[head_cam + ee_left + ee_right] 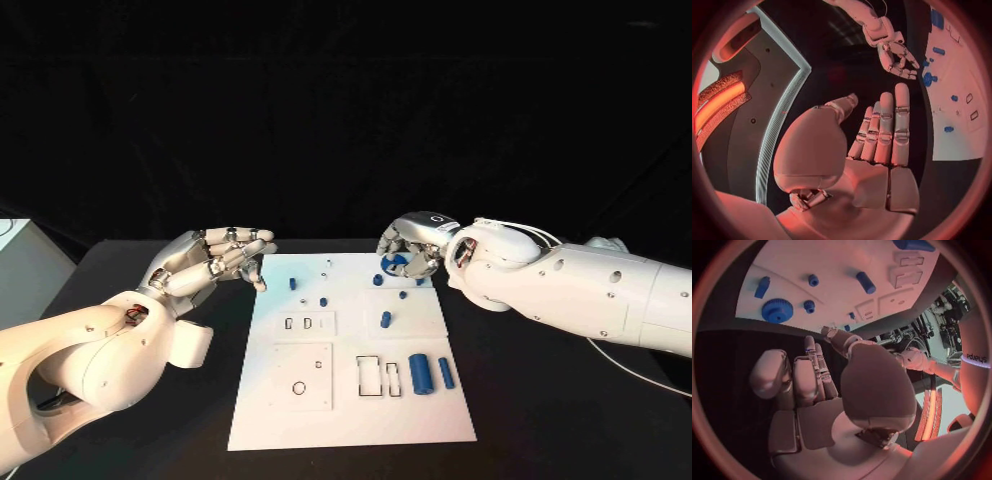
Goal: Assemble the parts on the task board
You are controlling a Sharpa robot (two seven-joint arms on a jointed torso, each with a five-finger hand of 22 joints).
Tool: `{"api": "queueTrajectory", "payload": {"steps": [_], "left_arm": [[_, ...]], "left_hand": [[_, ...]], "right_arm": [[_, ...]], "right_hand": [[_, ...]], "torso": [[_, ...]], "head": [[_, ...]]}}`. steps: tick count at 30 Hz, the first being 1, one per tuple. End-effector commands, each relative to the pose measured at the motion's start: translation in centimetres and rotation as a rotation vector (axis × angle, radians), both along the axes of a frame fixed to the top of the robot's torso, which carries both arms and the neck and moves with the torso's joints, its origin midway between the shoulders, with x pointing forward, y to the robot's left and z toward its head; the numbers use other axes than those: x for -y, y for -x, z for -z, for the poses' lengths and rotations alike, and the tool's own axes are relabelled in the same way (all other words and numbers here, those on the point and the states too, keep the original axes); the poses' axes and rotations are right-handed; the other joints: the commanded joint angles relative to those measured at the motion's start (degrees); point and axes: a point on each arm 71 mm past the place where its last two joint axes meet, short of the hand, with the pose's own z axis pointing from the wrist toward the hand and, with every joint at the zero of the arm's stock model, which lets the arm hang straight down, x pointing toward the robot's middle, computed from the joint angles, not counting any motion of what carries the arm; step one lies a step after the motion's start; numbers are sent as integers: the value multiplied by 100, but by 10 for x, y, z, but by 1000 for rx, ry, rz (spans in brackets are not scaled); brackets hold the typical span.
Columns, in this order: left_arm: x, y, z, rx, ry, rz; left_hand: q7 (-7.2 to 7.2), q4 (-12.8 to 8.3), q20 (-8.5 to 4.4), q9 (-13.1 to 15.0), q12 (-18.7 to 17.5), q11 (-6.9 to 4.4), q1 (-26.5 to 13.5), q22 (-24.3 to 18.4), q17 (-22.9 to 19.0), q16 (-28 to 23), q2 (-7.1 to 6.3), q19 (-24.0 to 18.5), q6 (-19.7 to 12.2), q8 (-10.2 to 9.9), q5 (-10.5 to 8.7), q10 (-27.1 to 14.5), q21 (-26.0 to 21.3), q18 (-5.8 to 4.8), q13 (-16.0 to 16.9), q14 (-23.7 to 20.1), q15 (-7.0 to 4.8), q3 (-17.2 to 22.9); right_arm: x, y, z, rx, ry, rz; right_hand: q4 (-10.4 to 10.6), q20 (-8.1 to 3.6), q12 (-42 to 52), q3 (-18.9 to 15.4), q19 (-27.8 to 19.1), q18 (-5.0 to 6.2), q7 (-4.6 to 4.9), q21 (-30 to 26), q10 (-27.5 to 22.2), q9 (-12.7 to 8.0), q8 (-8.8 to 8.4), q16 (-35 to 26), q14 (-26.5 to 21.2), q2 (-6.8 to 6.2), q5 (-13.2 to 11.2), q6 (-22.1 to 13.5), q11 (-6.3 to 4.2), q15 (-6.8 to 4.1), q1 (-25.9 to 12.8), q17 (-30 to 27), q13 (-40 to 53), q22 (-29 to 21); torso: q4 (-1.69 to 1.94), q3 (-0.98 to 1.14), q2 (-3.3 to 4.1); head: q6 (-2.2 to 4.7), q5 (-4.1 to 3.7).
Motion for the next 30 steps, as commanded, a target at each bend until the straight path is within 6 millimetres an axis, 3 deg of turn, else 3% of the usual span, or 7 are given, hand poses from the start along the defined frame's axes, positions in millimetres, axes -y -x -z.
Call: {"api": "queueTrajectory", "payload": {"steps": [1, 4, 17, 30], "left_arm": [[5, 4, -2, 5, 1, 54], [6, 4, -3, 7, 0, 60], [5, 5, -8, 14, -5, 64], [5, 5, -10, 15, -9, 65]], "left_hand": [[-16, -32, 4, 9, -30, 0, -53, 41, 11, 46, -5, -33, 30, -43, 0, -2, 65, 68, 7, -22, 0, 12], [-15, -31, 4, 9, -31, 0, -56, 46, 12, 49, -6, -35, 29, -44, 0, -4, 74, 68, 6, -21, 1, 12], [2, -42, 12, 11, -37, 14, -90, 159, 29, 106, -22, -56, -6, -71, -1, -45, 259, 69, 3, -27, 10, 7], [17, -49, 20, 8, -44, 26, -101, 209, 34, 128, -29, -86, -39, -93, -1, -85, 340, 69, 0, -38, 19, 1]], "right_arm": [[-2, -2, 2, 11, 80, 24], [-4, -3, 3, 11, 92, 26], [-8, -8, 8, 4, 147, 50], [-12, -7, 14, -21, 167, 43]], "right_hand": [[40, 14, -25, -35, 11, -93, -6, 73, -86, 20, -40, 81, 261, -65, -30, -60, 0, 21, -3, 62, -3, 85], [50, 20, -26, -75, -4, -91, -11, 108, -168, 36, -52, 134, 251, -75, -40, -89, -3, 19, 13, 99, -3, 122], [101, 33, -13, -188, -22, -93, -30, 177, -244, 74, -48, 227, 243, -74, -60, -97, -13, 8, 1, 167, 19, 203], [136, 33, 3, -215, -14, -103, -51, 258, -207, 107, -19, 297, 247, -23, -68, -53, -26, -2, 18, 229, 51, 308]], "torso": [[35, -13, 81], [47, -12, 106], [106, -43, 230], [134, -56, 331]], "head": [[3, -15], [7, -29], [5, -69], [33, -97]]}}
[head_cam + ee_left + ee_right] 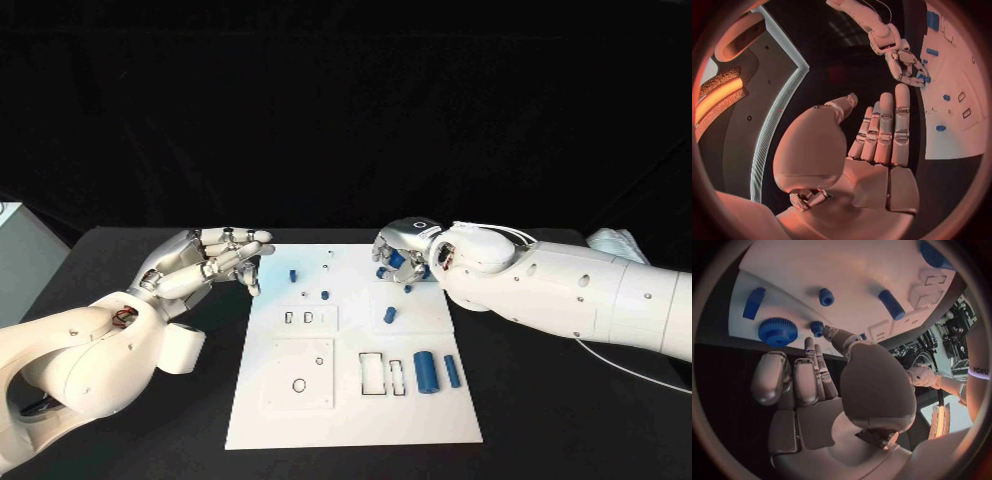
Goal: Assemble the parts on the task board
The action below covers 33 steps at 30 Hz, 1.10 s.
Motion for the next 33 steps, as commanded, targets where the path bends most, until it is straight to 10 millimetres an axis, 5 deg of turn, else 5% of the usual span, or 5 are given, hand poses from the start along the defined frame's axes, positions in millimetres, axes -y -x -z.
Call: {"api": "queueTrajectory", "payload": {"steps": [1, 23, 25, 33], "left_arm": [[3, 1, -2, 6, 2, 27], [1, 0, -3, 1, -5, 23], [1, 0, -3, 0, -6, 23], [0, 0, -3, -3, -8, 23]], "left_hand": [[17, -34, 14, 4, -22, -15, -70, 5, 7, 18, 1, -39, -39, -37, -1, -41, 20, 69, 1, -39, 18, -14], [23, -37, 18, 4, -21, -10, -68, 27, 8, 28, 16, -57, -51, -45, -2, -57, 55, 70, 0, -43, 22, -7], [25, -38, 20, 4, -21, -8, -69, 35, 9, 32, 18, -63, -55, -48, -1, -62, 67, 70, 0, -43, 24, -8], [25, -42, 21, 4, -21, -8, -65, 41, 9, 35, 18, -68, -58, -50, -2, -67, 77, 71, 0, -44, 24, -6]], "right_arm": [[-1, 0, 3, -15, 33, 1], [-4, 2, 0, 43, -17, -10], [-4, 3, -2, 67, -37, -10], [-5, 7, -11, 139, -98, 2]], "right_hand": [[18, 33, 4, -22, -15, -105, -38, 28, -4, 17, 21, 32, 248, 13, -26, 36, -21, -2, 1, 15, 13, 20], [137, -3, 42, 198, -39, -129, -128, 246, 435, 334, 349, 198, 239, 314, -9, 507, -107, -60, 96, 107, 195, 308], [75, -39, 77, 298, -34, -138, -184, 304, 583, 463, 469, 234, 242, 455, -222, 618, -167, -110, 225, 135, 255, 391], [-55, -84, 107, 345, -32, -150, -226, 373, 749, 695, 657, 275, 245, 534, -272, 702, -226, -158, 318, 161, 350, 491]], "torso": [[12, -2, 48], [22, -8, 169], [23, -10, 178], [24, -18, 200]], "head": [[11, -2], [96, -15], [108, -15], [167, -31]]}}
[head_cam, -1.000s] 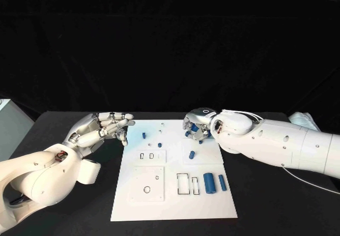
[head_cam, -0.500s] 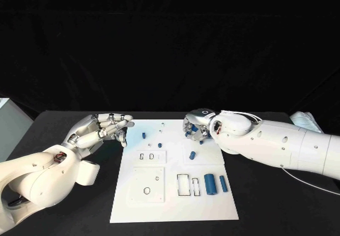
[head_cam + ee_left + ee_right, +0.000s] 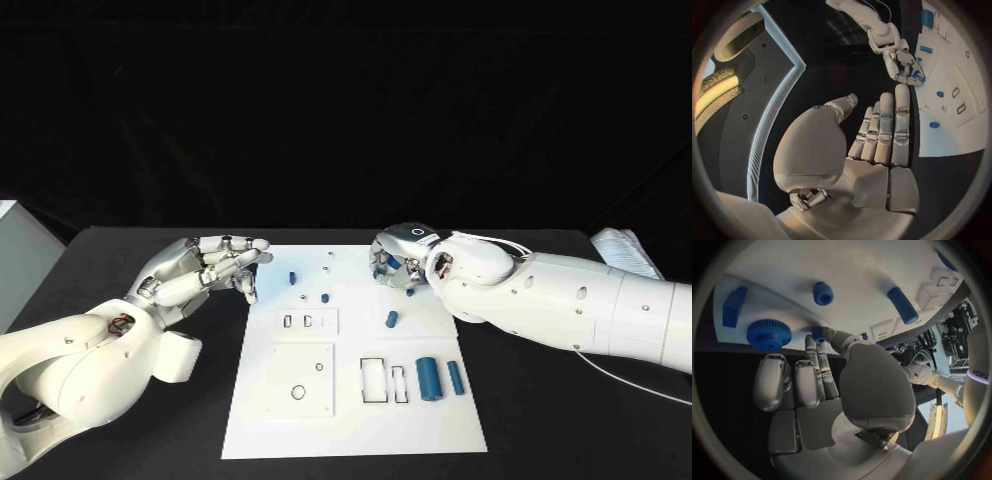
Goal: Assemble the parts on the task board
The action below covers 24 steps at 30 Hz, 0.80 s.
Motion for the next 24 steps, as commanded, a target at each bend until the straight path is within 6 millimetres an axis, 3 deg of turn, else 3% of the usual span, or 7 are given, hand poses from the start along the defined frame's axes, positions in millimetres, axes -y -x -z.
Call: {"api": "queueTrajectory", "payload": {"steps": [1, 7, 13, 24], "left_arm": [[2, 1, -1, 4, 2, 24], [2, 0, -1, 3, 1, 23], [2, -1, -2, 3, 0, 24], [4, -1, -2, 3, 1, 32]], "left_hand": [[25, -43, -2, 5, -21, 15, -43, 5, 5, 35, -5, -47, -58, -28, -2, -45, 30, 71, 0, -24, 5, -5], [25, -43, -2, 5, -21, 15, -43, 5, 5, 35, -5, -47, -58, -28, -2, -45, 30, 71, 0, -24, 5, -5], [25, -43, -2, 5, -21, 15, -43, 5, 5, 35, -5, -47, -58, -28, -2, -45, 30, 71, 0, -24, 5, -5], [24, -52, 0, 6, -20, 14, -33, 16, 6, 40, -4, -56, -63, -31, -2, -51, 47, 72, 0, -25, 5, -2]], "right_arm": [[-1, 1, -8, 76, -47, 15], [-10, -1, -15, 115, -70, 19], [-23, -6, -19, 155, -86, 26], [-45, -15, -22, 185, -91, 18]], "right_hand": [[-39, -45, 19, -6, 9, -96, -12, 41, 206, 65, 57, 33, 255, 148, -8, 36, -140, -46, 111, 4, 104, 18], [-52, -49, 16, -12, 12, -99, -14, 56, 213, 93, 74, 40, 256, 143, -22, 32, -143, -50, 109, 10, 114, 40], [-59, -51, 10, -16, 9, -98, -13, 53, 209, 107, 79, 40, 256, 133, -31, 22, -142, -50, 105, 7, 118, 36], [-67, -52, -7, -16, 10, -102, -7, 64, 193, 128, 79, 43, 255, 123, -38, -7, -136, -48, 94, 7, 123, 53]], "torso": [[0, -7, 15], [6, -15, 30], [36, -30, 43], [43, -33, 78]], "head": [[39, -11], [86, -15], [111, -24], [133, 4]]}}
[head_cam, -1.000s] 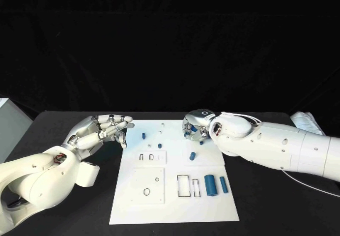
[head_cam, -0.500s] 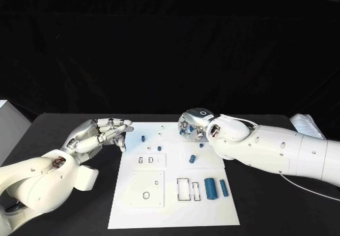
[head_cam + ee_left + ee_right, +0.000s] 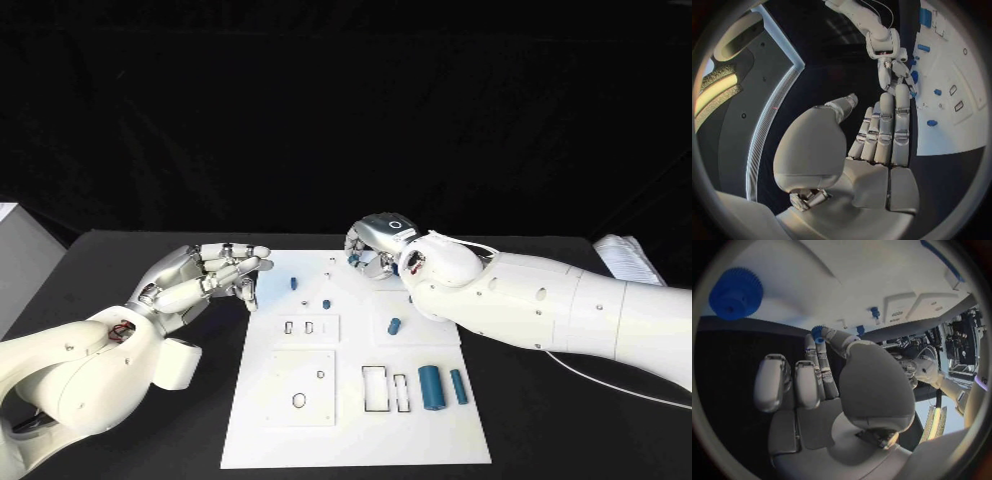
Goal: Assemble the parts on the task board
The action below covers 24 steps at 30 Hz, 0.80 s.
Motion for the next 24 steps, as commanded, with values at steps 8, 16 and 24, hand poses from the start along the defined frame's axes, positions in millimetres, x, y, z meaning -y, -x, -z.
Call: {"api": "queueTrajectory", "payload": {"steps": [8, 16, 24], "left_arm": [[5, 0, -2, 5, 5, 34], [6, 0, -2, 4, 5, 37], [7, 0, -2, 4, 3, 38]], "left_hand": [[33, -20, 0, 6, -20, -6, -33, 5, 7, 18, -4, -56, -30, -32, -2, -31, 21, 72, 1, -25, 5, -1], [33, -20, 0, 6, -20, -6, -33, 5, 7, 18, -4, -56, -30, -32, -2, -31, 21, 72, 1, -25, 5, -1], [34, -25, 1, 7, -19, -5, -29, 15, 7, 22, -4, -66, -34, -34, -2, -36, 38, 73, 1, -26, 5, -1]], "right_arm": [[-10, -7, -3, 46, -4, 8], [-14, -10, -3, 48, -1, 5], [-16, -12, -2, 44, 1, 6]], "right_hand": [[-44, -30, -10, 7, -12, -106, -6, 38, 169, 10, 35, 24, 236, 106, -3, -16, -147, -25, 70, 7, 122, 13], [-47, -30, -17, 8, -10, -108, -3, 45, 162, 19, 34, 29, 237, 101, -1, -30, -145, -23, 65, 12, 124, 24], [-51, -29, -23, 11, -13, -107, 0, 41, 156, 25, 32, 28, 236, 97, 3, -41, -143, -22, 64, 9, 126, 19]], "torso": [[60, -40, 41], [117, -82, 66], [140, -118, 91]], "head": [[-9, -30], [-17, -47], [-15, -63]]}}
